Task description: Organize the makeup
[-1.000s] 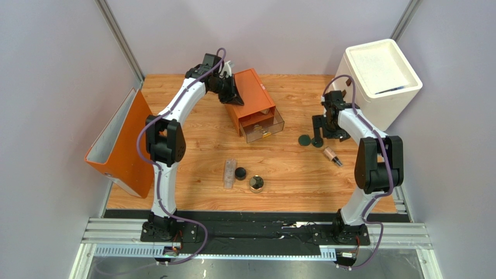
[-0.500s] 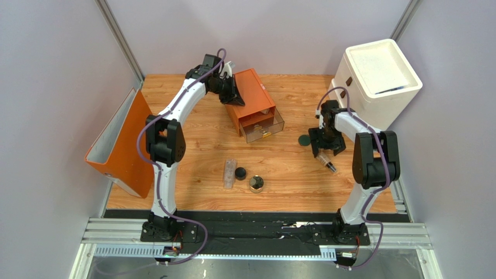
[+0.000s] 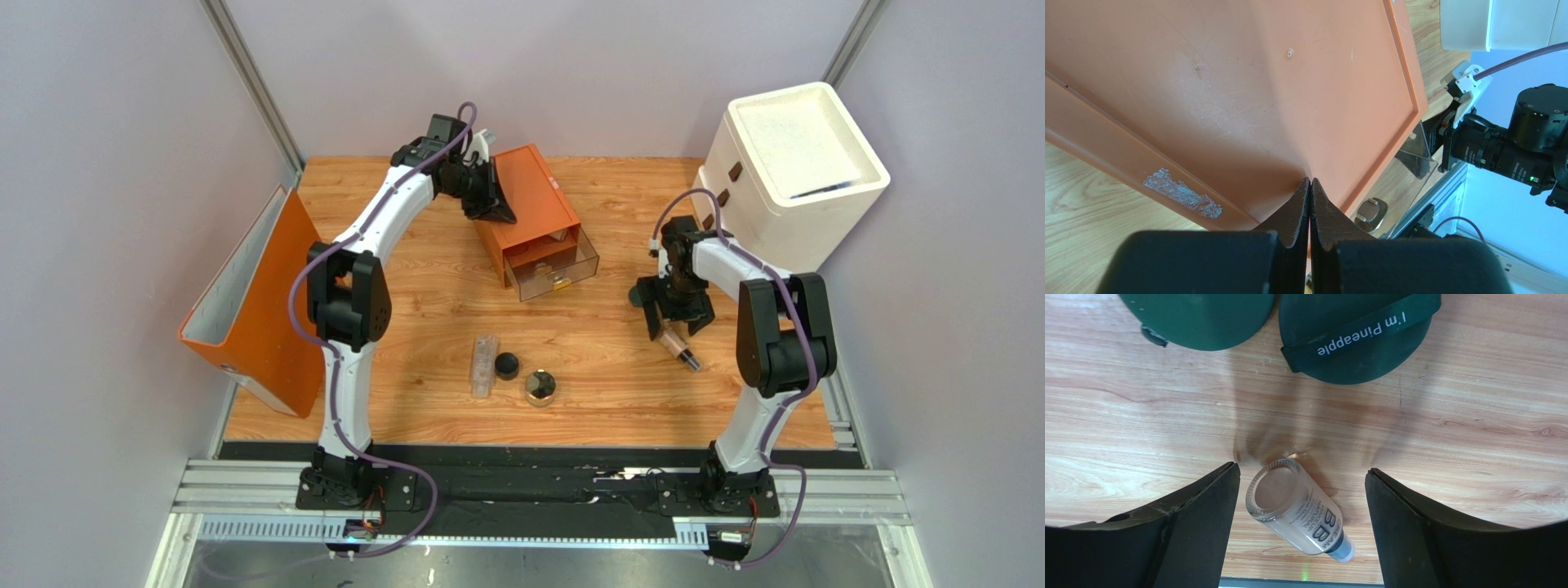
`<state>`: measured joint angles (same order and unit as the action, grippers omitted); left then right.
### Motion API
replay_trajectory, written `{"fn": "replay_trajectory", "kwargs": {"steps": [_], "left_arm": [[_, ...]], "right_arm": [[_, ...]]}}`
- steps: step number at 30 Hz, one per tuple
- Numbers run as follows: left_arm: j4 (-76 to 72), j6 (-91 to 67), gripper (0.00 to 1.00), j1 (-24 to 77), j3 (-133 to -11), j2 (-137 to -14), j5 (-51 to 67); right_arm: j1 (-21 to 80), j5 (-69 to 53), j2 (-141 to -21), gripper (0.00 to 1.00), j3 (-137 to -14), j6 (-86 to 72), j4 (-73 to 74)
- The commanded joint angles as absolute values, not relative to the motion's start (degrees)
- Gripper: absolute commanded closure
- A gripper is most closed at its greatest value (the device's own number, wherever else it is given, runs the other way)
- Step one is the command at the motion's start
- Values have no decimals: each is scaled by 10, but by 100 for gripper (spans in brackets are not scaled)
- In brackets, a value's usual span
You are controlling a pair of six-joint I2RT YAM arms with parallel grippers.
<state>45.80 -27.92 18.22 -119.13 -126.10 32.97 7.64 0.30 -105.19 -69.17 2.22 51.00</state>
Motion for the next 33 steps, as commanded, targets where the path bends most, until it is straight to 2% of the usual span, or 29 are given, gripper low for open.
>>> {"fn": "replay_trajectory", "kwargs": {"steps": [1,6,12,17,20,23,26,27,29,30,32,33], "left_arm": [[538,-244,100,185,-1165,-1302,271],[539,-242,100,185,-1168,-1302,272],[541,-239,100,185,-1170,-1305,273],[540,-236,100,185,-1171,-1310,294],[539,-237,100,185,-1172,-1313,303],[539,-236,100,184,-1169,-1312,308],[539,-235,100,185,-1166,-1310,304],[540,-235,100,185,-1165,-1310,304],[541,-234,100,184,-1166,-1310,304],[541,-234,100,184,-1166,-1309,304],[542,-235,100,184,-1167,-1308,303],[545,-234,100,184,-1166,-1306,303]], "right_arm": [[87,-4,-1010,21,-707,13,497],[92,-15,-991,18,-717,18,548],[121,-29,-944,15,-666,5,565],[136,30,-949,12,-635,-13,561],[136,41,-979,12,-630,-15,555],[135,48,-1009,17,-637,-16,560],[136,47,-1043,35,-642,-12,550],[136,48,-1051,57,-648,-12,548],[135,48,-1071,75,-655,-18,538],[136,45,-1077,88,-658,-19,537],[136,38,-1085,99,-673,-25,540],[136,28,-1084,100,-681,-29,541]]}}
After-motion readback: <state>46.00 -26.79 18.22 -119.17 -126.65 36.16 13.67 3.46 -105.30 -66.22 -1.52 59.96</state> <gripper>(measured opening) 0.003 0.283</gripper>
